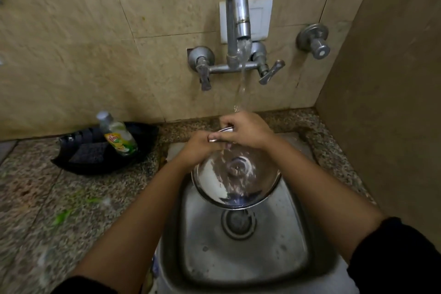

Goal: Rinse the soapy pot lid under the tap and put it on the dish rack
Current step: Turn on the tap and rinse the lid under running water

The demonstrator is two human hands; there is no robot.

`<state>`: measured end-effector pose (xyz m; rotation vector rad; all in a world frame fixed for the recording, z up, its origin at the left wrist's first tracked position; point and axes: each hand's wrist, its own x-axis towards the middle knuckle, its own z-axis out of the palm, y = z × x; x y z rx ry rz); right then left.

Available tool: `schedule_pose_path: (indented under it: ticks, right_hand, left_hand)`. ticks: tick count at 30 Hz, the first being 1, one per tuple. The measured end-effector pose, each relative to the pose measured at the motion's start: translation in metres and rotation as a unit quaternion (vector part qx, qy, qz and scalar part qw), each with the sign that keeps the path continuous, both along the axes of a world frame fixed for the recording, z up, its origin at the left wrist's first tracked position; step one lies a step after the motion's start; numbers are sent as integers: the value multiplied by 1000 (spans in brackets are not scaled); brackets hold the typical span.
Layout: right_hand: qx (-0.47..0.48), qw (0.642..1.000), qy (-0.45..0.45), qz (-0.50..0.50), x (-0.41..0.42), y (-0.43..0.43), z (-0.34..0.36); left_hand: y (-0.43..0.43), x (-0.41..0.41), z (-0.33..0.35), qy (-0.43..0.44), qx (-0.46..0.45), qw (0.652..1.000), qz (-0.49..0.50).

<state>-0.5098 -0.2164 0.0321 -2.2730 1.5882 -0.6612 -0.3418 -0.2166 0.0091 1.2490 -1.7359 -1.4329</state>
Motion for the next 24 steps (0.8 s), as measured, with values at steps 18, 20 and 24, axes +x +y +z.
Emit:
schedule_pose_path:
  ticks: [18,20,24]
  right_hand:
    - [159,917,-359,-69,-42,16,-8]
    - [150,905,-383,-106,-49,19,-15]
    - [71,967,-223,-102,-38,18,-16]
  left_hand:
    - [6,1,6,109,108,988,8]
    - [7,-2,5,114,109,987,25]
    - [11,-9,5,110,114,986,44]
